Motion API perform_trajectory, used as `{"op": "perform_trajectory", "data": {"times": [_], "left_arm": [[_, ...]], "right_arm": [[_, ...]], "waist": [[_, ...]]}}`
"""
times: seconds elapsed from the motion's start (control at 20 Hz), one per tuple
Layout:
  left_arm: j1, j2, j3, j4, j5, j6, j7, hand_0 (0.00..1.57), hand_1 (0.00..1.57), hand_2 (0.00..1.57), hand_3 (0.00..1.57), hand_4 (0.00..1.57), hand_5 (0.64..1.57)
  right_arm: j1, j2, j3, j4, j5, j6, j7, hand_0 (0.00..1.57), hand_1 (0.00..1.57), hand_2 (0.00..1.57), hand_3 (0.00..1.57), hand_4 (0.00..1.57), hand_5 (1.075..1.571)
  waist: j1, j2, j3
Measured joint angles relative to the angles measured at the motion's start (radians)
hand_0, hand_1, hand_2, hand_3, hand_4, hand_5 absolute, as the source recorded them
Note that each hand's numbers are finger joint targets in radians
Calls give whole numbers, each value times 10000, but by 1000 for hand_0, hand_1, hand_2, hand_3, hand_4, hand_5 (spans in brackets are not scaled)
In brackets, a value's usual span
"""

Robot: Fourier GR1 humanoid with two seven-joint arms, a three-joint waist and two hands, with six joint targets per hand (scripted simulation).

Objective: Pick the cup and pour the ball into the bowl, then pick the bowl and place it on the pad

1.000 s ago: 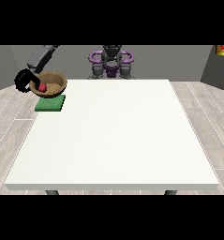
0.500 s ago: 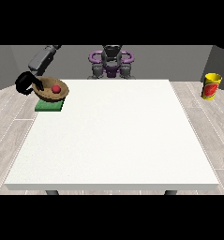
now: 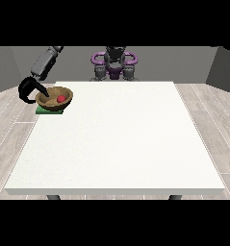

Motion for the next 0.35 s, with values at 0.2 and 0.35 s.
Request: {"op": "perform_trajectory", "data": {"times": [0.2,0.35], "left_arm": [[162,-479,-297,-660,81,211,263,0,0,0,0,1190,1569],[295,-832,-576,-802,-102,484,331,0,0,0,0,1190,1569]], "right_arm": [[14,-28,235,405,273,149,-13,0,0,0,0,0,1395],[-290,-368,428,380,397,467,647,0,0,0,0,200,1375]], "waist": [[192,-333,10],[86,-777,9]]}}
